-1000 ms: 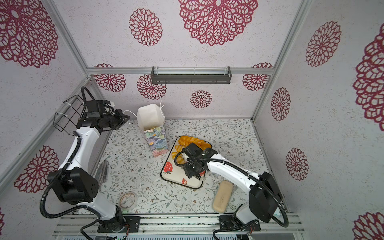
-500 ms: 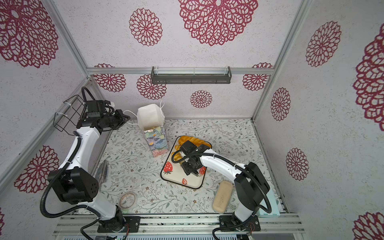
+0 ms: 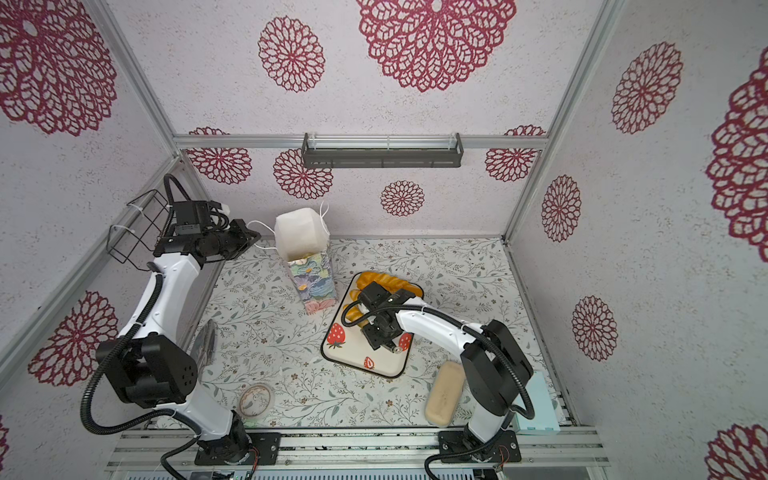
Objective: Pack bread into a paper bag
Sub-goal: Pick up the bread from the tray.
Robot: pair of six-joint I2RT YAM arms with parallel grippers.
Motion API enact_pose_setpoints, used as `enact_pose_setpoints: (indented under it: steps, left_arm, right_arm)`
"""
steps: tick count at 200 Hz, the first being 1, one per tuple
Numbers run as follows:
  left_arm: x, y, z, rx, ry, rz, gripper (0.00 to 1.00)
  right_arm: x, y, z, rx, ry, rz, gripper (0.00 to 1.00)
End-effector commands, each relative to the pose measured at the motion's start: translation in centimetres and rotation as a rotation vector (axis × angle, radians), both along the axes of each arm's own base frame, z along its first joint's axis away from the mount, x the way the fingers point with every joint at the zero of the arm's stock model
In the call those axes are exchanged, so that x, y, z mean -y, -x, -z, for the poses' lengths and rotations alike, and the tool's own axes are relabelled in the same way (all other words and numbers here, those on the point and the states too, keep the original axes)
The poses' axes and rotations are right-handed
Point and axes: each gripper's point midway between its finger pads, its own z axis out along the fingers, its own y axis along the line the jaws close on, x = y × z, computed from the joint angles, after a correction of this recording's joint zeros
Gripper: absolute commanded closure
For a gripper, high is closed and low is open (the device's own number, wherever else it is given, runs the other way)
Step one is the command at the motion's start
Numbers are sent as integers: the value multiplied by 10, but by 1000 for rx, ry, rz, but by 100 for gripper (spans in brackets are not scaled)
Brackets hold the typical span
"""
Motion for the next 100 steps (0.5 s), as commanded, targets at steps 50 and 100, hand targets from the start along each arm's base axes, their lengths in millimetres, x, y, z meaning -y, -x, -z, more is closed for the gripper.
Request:
enact_pose_setpoints:
  steps: [50,100]
  left_arm:
    - [0,-3,8,-5,-3,7,100]
    - [0,-3,8,-6,-4,6,100]
  right_arm:
    - [2,-7,-24,66,-28,6,57]
    - [9,-4,-41,95,-45,28,61]
